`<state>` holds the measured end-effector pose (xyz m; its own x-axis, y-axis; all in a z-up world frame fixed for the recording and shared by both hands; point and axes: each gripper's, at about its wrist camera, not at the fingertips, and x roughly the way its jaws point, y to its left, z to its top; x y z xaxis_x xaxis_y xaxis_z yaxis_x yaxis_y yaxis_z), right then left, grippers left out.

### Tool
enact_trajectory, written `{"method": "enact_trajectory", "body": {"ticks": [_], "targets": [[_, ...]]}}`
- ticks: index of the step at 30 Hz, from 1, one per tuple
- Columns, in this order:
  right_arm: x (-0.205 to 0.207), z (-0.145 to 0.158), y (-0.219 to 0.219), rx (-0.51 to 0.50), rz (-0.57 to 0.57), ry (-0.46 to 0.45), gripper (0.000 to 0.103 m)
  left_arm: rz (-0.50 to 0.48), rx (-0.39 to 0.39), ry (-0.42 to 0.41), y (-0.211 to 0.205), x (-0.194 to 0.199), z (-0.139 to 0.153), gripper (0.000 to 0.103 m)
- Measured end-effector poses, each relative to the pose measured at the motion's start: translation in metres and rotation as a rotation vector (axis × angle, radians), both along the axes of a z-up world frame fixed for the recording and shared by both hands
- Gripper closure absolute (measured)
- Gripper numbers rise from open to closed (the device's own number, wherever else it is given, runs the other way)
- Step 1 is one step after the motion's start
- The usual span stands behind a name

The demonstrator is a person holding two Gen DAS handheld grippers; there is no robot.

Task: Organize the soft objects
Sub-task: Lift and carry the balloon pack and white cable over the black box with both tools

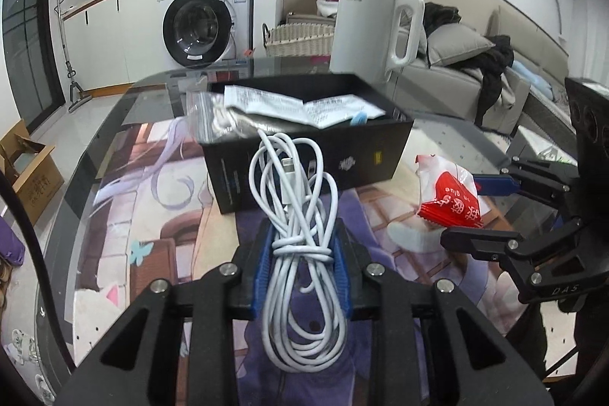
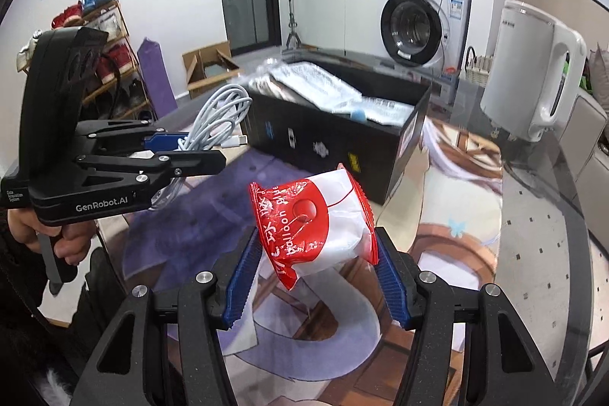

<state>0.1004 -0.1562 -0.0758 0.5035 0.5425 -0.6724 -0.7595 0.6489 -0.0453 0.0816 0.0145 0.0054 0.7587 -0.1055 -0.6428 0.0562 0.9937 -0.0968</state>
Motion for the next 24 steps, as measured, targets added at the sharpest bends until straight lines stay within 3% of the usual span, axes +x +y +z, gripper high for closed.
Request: {"method": "enact_trajectory", "body": {"ticks": [9, 24], "targets": [[0.0, 0.021, 0.006, 0.047, -0.016, -0.051, 0.044, -0.004, -0.014, -0.047, 0.006, 0.01, 0.021, 0.076], [0.047, 0.056, 0.037, 0.063, -0.042, -0.114, 0.044, -0.012, -0.001, -0.089, 0.013, 0.05, 0.046, 0.076]]}}
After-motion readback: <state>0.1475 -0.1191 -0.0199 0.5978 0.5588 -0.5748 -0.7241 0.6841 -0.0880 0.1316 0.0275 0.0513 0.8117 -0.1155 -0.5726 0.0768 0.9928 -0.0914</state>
